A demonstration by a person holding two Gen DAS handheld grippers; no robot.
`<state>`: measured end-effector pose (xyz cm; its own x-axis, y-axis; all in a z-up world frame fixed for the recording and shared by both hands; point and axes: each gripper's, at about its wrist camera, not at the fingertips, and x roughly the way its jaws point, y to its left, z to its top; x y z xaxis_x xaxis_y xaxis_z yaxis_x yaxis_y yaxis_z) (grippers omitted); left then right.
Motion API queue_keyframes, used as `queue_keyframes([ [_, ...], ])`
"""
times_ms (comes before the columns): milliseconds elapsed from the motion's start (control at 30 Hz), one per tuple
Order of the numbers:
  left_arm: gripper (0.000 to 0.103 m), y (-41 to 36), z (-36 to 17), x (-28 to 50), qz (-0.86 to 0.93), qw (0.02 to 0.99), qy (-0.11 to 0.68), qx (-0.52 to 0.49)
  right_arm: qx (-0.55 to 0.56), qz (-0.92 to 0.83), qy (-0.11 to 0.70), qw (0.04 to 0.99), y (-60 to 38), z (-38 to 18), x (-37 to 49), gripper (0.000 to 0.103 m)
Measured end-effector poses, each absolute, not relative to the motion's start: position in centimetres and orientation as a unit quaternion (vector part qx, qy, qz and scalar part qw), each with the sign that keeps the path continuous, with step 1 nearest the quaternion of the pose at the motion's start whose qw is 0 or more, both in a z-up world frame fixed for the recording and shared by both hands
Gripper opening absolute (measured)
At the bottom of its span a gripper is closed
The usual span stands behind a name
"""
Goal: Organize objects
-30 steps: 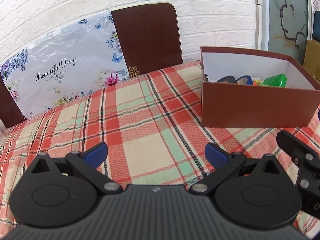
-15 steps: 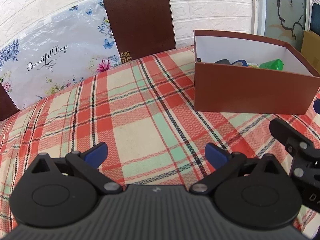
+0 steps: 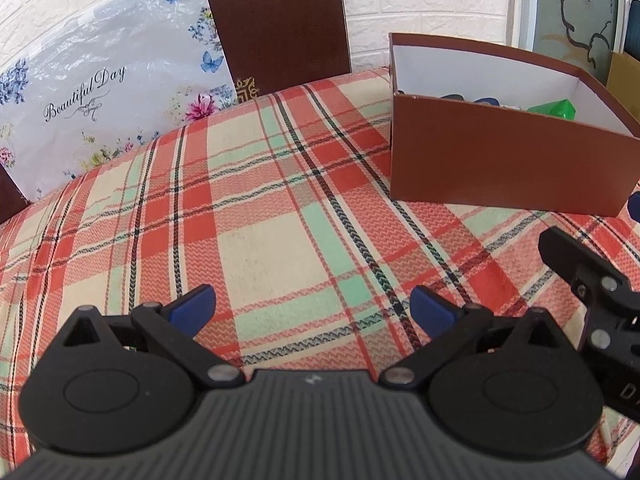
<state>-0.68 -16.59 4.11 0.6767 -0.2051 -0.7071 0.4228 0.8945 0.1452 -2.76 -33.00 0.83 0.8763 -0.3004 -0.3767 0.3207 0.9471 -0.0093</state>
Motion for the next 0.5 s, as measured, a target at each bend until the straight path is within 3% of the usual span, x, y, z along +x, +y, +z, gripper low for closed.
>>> queue_keyframes([
  [500, 0.103, -16.6, 3.0, 0.4, -0.188, 0.895, 0.378, 0.142, 0.03, -0.162, 0.208, 0.964, -32.8, -0.1, -1.4, 0.092],
])
